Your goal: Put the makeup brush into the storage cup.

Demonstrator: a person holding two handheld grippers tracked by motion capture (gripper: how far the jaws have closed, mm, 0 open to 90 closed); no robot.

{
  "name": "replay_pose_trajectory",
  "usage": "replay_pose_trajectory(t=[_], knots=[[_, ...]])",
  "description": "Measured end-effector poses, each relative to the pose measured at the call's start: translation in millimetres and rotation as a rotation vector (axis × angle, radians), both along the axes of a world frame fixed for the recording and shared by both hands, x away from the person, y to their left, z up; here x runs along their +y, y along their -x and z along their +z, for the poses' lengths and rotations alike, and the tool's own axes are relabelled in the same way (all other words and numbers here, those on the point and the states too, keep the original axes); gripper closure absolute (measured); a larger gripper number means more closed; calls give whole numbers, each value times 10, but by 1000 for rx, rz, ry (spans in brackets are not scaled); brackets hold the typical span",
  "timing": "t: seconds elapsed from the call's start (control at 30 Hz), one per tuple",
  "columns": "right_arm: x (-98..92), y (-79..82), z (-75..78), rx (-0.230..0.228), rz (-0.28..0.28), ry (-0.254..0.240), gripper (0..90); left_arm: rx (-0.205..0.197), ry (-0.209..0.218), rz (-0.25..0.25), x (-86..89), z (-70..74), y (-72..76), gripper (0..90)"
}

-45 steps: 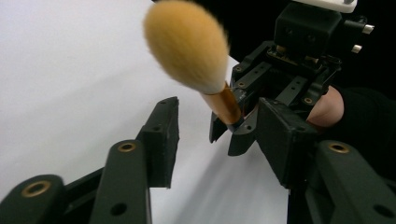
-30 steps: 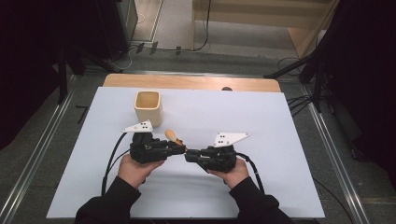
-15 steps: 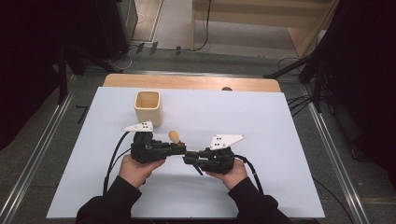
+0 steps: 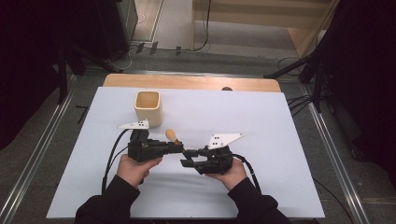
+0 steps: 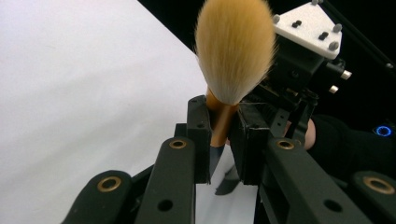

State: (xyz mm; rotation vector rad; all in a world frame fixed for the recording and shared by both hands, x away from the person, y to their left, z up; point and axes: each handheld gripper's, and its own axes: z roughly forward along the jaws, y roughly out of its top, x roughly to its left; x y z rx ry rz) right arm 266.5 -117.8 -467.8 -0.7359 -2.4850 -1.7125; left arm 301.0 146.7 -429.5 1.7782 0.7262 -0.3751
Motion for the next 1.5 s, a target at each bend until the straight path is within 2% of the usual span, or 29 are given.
replay_pose_trajectory(t=[0.07,0.23,0.33,0.37,0.4,0.43,0.53,0.73,0.77,0.8,0.83,0.93,1.1,1.13,1.27,1.5], knots=[[21,-1,-1,3,7,7,432,-12,-25,-12,14,39,-7,796],[63,13,-6,-10,24,6,297,-42,-72,-55,47,159,-19,796],[92,28,0,-14,29,2,257,-58,-121,-98,46,223,-32,796],[104,32,1,-14,26,5,256,-53,-134,-119,37,236,-36,796],[118,34,-2,-13,22,7,256,-70,-159,-123,30,253,-32,795],[125,33,-4,-15,21,9,256,-70,-178,-142,19,262,-34,795],[136,29,-17,1,45,-9,257,-89,-228,-185,-11,290,-34,795],[150,21,-28,18,59,-27,369,-114,-282,-252,-77,316,-61,795],[152,19,-30,20,61,-29,401,-105,-284,-270,-87,319,-72,795],[153,17,-33,15,60,-29,424,-121,-290,-272,-97,323,-74,795],[155,16,-35,15,59,-29,466,-113,-297,-282,-108,327,-81,795],[154,12,-37,26,58,-39,561,-129,-311,-304,-140,328,-81,794],[167,7,-53,26,67,-37,670,-157,-313,-313,-162,313,-82,794],[168,5,-56,23,69,-36,697,-148,-313,-317,-167,308,-83,794],[176,11,-58,17,83,-36,770,-157,-319,-319,-168,296,-83,794],[184,5,-60,21,80,-31,786,-169,-312,-318,-150,281,-84,789]])
